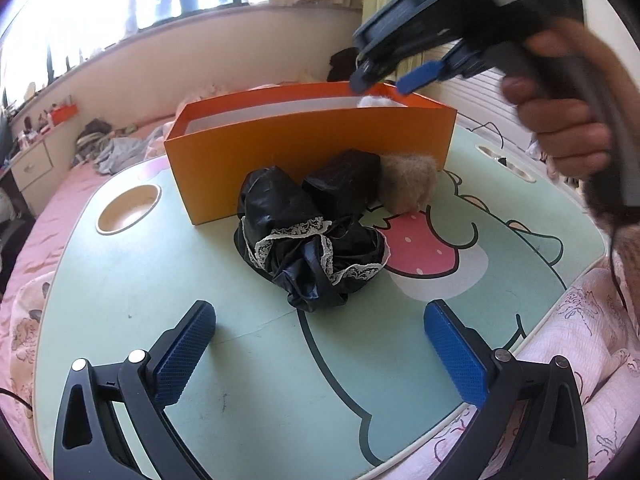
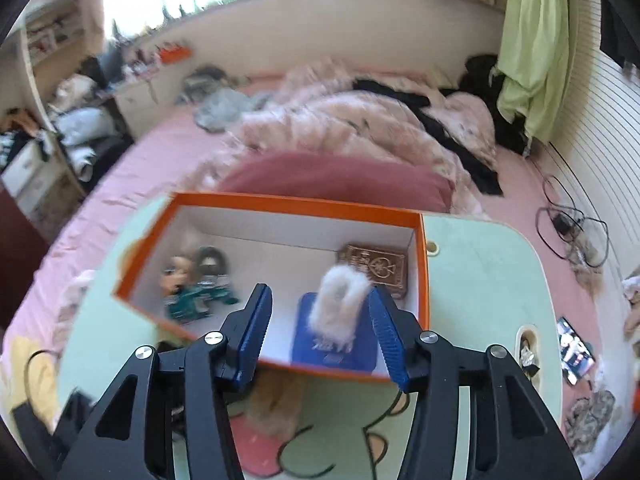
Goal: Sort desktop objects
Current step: 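Grasp the white fur piece inside the box with the right gripper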
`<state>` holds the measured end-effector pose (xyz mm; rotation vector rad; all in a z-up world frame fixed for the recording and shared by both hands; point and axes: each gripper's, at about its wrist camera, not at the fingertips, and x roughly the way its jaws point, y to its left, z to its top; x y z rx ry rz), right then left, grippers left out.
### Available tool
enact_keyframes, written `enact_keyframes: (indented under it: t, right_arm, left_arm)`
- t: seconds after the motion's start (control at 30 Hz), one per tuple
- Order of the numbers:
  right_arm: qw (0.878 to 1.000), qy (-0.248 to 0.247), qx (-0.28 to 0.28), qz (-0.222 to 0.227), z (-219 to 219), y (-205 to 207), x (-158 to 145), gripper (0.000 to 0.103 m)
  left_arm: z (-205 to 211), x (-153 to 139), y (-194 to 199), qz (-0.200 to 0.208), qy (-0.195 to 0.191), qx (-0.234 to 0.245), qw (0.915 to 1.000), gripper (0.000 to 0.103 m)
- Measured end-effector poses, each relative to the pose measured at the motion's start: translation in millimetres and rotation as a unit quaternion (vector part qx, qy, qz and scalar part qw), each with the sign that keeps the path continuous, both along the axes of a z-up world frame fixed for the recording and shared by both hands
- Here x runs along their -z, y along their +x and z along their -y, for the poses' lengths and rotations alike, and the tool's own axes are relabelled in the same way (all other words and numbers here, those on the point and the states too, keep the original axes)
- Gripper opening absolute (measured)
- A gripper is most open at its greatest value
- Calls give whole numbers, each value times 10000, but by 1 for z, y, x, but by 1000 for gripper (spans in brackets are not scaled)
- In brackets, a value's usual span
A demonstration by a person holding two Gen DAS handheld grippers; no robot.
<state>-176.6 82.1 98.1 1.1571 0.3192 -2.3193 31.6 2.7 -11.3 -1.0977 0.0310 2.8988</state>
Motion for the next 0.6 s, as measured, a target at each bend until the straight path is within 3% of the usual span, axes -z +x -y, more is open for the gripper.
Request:
enact_keyframes:
  t: [0.13,0.23,0.3,0.37,0.5,0.6]
  right_arm:
    - [9988,277,219,336,6,-21,23,50]
    - [9980,369,241,449,9,-31,34,26]
    - [9981,369,226,445,10,-30,34,25]
    - [9987,59,167,480,5,-26,25,25]
    - [9990,-445,-60,4,-13,1,-11,25]
    - [9969,-726,-281,-83,-33,27,-27,25]
  left_arm:
    - [1,-1,-1,-19,9,11,10000,103]
    - [1,-1,-1,-24,12,11,10000,103]
    - [1,-1,-1,-25,16,10,10000,103]
    - [1,-1,-1,-25,15,9,10000,103]
    - [1,-1,-2,-25,16,10,10000,103]
    - [1,-1,-2,-26,14,12,10000,103]
